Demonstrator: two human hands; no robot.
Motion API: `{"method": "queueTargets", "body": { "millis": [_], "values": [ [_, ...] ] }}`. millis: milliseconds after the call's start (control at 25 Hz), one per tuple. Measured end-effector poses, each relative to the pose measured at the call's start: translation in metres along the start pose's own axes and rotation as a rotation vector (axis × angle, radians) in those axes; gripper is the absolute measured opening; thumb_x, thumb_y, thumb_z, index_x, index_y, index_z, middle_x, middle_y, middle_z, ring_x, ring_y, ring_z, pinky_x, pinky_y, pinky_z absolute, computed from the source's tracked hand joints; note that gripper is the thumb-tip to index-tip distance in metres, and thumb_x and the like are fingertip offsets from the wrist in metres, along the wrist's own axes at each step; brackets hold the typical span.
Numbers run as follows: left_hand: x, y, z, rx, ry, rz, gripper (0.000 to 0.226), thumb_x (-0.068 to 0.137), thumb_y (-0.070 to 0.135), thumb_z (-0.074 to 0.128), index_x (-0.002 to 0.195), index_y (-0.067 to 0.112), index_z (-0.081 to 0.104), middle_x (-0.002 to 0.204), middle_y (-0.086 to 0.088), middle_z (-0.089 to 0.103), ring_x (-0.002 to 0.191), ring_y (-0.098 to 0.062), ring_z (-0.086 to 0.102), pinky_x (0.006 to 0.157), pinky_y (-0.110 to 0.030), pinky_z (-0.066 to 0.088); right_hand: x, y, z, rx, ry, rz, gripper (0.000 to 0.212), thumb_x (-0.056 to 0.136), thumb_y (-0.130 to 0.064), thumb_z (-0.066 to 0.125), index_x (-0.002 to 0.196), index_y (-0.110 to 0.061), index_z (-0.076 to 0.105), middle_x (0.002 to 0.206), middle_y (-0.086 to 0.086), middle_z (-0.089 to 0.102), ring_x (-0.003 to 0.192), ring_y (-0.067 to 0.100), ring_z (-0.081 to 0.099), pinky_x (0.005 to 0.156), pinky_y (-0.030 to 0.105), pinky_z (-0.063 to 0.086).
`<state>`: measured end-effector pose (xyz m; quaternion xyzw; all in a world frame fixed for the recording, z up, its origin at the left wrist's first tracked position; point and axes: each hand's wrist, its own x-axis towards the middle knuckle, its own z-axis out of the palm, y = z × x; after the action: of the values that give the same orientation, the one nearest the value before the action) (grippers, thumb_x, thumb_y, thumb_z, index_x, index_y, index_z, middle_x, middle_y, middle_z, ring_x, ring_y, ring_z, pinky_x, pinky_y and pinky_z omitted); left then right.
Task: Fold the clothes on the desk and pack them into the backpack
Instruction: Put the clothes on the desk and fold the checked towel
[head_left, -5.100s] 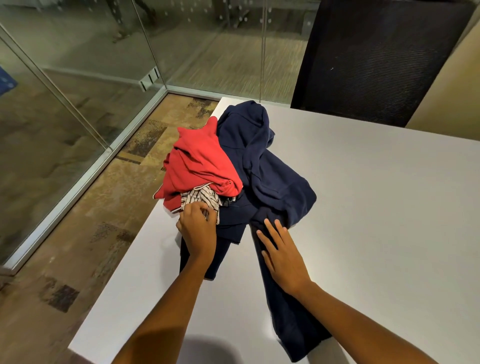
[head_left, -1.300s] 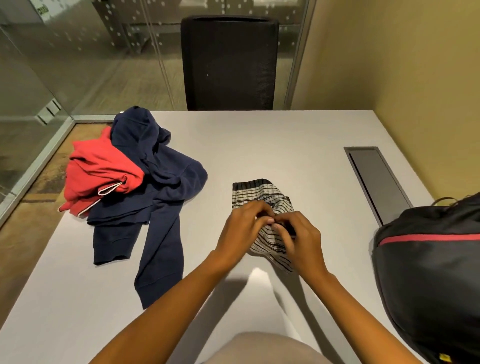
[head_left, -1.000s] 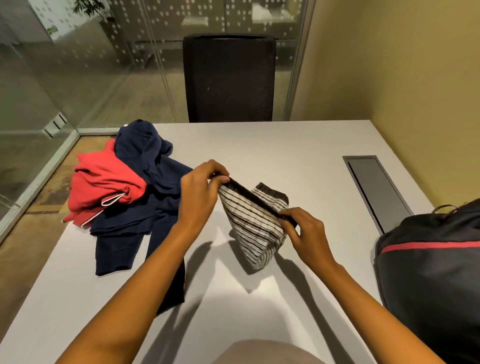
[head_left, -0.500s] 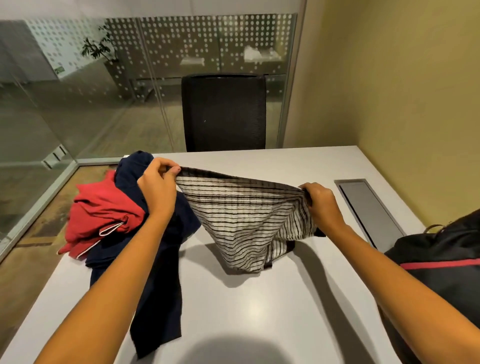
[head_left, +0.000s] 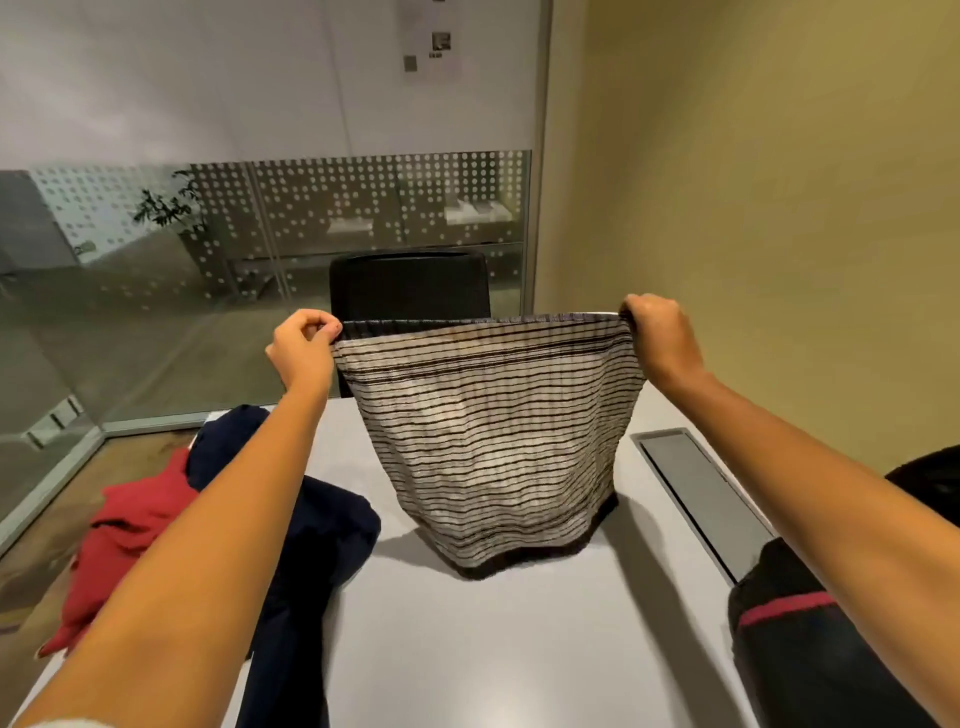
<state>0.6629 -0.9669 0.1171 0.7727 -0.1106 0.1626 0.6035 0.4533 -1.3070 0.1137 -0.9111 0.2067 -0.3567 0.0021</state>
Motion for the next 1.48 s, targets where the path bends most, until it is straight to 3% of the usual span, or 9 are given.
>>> {"method": "queueTargets", "body": {
  "millis": [320,520,720,920,1040,1160,1280,1360,1480],
  "values": [
    [-0.008,0.037,-0.014,-0.162,0.025,0.159,0.022,0.087,0.017,0.061,0.075,0.035,0.064,0.08,0.012,0.067,0.086,-0.016,0.067,0.085,-0.047,0.055,-0.02,0.008,-0.058,-0.004,0.346,-0.111,0.007,0.087,-0.007,0.065,0.093,-0.004,0.063,0.084,0.017,0.063,0.07,0.033,0.06,0.055,0.041,0.051],
    [-0.087,-0.04,-0.036,-0.059,-0.104,0.079,0.013,0.089,0.007,0.061,0.085,0.018,0.065,0.081,0.004,0.066,0.08,-0.018,0.063,0.08,-0.033,0.053,-0.145,0.017,-0.016,0.045,0.096,-0.096,0.028,0.074,0.006,0.072,0.101,-0.001,0.067,0.092,0.015,0.067,0.079,0.035,0.065,0.06,0.04,0.055],
    [-0.163,-0.115,-0.07,0.154,-0.284,-0.008,0.019,0.088,0.002,0.062,0.079,0.019,0.064,0.08,0.0,0.068,0.075,-0.017,0.062,0.069,-0.013,0.042,-0.251,0.034,0.015,0.178,-0.225,-0.152,0.018,0.079,0.003,0.073,0.093,-0.007,0.069,0.086,0.004,0.066,0.077,0.026,0.065,0.057,0.032,0.053],
    [-0.217,-0.155,-0.097,0.27,-0.388,-0.145,0.018,0.087,-0.001,0.061,0.077,0.014,0.063,0.076,-0.001,0.067,0.075,-0.014,0.061,0.064,-0.005,0.037,-0.298,0.044,0.016,0.512,-0.459,0.212,0.021,0.085,0.001,0.069,0.088,-0.02,0.066,0.081,-0.016,0.068,0.083,-0.002,0.064,0.074,0.004,0.044],
    [-0.237,-0.172,-0.105,0.317,-0.502,-0.172,0.021,0.09,-0.003,0.058,0.078,0.015,0.06,0.079,-0.001,0.067,0.077,-0.016,0.061,0.065,-0.007,0.038,-0.318,0.043,0.014,0.574,-0.47,0.363,0.018,0.086,-0.003,0.068,0.083,-0.02,0.065,0.085,-0.019,0.068,0.08,0.001,0.066,0.073,0.008,0.048],
    [-0.252,-0.183,-0.108,0.338,-0.602,-0.186,0.022,0.09,-0.002,0.057,0.078,0.015,0.059,0.08,-0.001,0.067,0.079,-0.016,0.061,0.065,-0.009,0.039,-0.344,0.028,0.021,0.563,-0.71,0.332,0.017,0.083,-0.015,0.075,0.089,-0.025,0.064,0.088,-0.013,0.068,0.087,0.009,0.066,0.083,0.026,0.054],
    [-0.258,-0.187,-0.107,0.354,-0.612,-0.196,0.021,0.091,-0.001,0.057,0.077,0.015,0.059,0.08,-0.001,0.067,0.08,-0.017,0.061,0.064,-0.009,0.039,-0.377,0.008,0.04,0.42,-0.965,0.249,0.052,0.081,-0.027,0.077,0.127,-0.021,0.054,0.129,-0.004,0.053,0.12,0.018,0.051,0.105,0.032,0.043],
    [-0.26,-0.19,-0.105,0.348,-0.615,-0.21,0.02,0.091,-0.001,0.057,0.078,0.014,0.059,0.08,-0.002,0.067,0.079,-0.018,0.061,0.063,-0.009,0.039,-0.39,0.0,0.055,0.333,-0.911,0.298,0.068,0.087,-0.023,0.07,0.145,-0.011,0.036,0.147,0.005,0.038,0.134,0.025,0.038,0.113,0.037,0.032],
    [-0.264,-0.193,-0.105,0.363,-0.631,-0.247,0.019,0.093,0.001,0.056,0.08,0.013,0.059,0.079,-0.003,0.065,0.074,-0.015,0.058,0.061,-0.007,0.039,-0.39,-0.01,0.061,0.285,-0.796,0.396,0.057,0.097,-0.014,0.054,0.148,-0.007,0.031,0.142,0.01,0.043,0.126,0.028,0.044,0.107,0.04,0.04]
  ]
}}
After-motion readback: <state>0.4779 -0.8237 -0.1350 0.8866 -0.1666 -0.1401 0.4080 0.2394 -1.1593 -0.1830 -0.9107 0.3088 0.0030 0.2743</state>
